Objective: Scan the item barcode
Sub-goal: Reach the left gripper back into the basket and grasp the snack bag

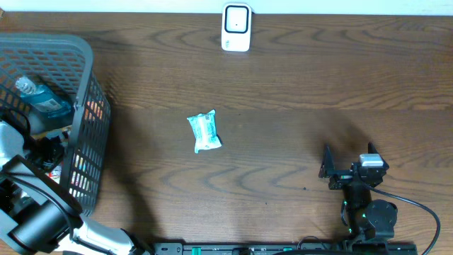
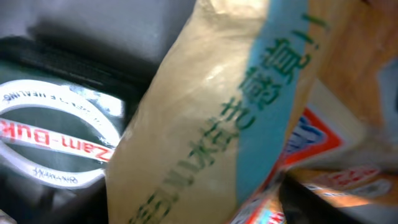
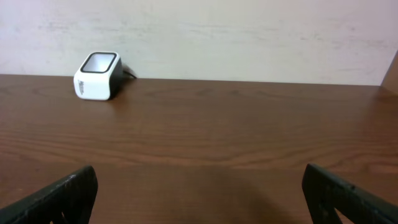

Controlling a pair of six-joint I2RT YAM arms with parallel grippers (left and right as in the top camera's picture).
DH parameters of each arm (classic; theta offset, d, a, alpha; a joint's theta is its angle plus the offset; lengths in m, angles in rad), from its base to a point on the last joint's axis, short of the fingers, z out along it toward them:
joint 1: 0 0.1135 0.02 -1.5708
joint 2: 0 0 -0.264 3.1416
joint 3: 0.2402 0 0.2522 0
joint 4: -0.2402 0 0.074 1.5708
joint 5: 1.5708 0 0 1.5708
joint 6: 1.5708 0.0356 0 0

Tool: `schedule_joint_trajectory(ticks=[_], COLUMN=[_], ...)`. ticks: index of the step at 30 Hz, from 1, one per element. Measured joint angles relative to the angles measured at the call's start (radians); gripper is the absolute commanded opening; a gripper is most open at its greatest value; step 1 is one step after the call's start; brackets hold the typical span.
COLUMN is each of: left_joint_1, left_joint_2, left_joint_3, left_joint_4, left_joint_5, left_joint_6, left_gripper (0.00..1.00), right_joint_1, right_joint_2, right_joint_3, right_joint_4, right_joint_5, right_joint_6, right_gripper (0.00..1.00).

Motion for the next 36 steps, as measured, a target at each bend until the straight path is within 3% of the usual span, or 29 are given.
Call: schedule_joint_trajectory(ticks=[3,5,14,26,36], left_joint_1=[0.0,0.0,0.0,0.0,0.0], left_joint_2=[0.004,0.003,-0.103,-0.608,-0.724], left_joint_3=[0.003,0.009,0.027,0.066,0.066], left_joint_4=[-0.009,-0.014,-0.014,0.114,0.171], left_joint_5=[0.007,0.008,0.041,0.049,0.046], left_joint_6=[-0.003,-0.003,-0.046,-0.218,-0.314], left_gripper=[0.15,0.07,0.07,0.07,0.07], right_joint_1=[0.0,0.0,0.0,0.0,0.0], right_joint_2=[0.0,0.0,0.0,0.0,0.0], right_joint_3=[0.0,0.0,0.0,0.0,0.0], right_joint_4=[0.0,0.0,0.0,0.0,0.0], right_joint_5=[0.0,0.0,0.0,0.0,0.0], right_joint_6=[0.0,0.0,0.0,0.0,0.0], right_gripper=[0.99,0.99,0.99,0.99,0.99])
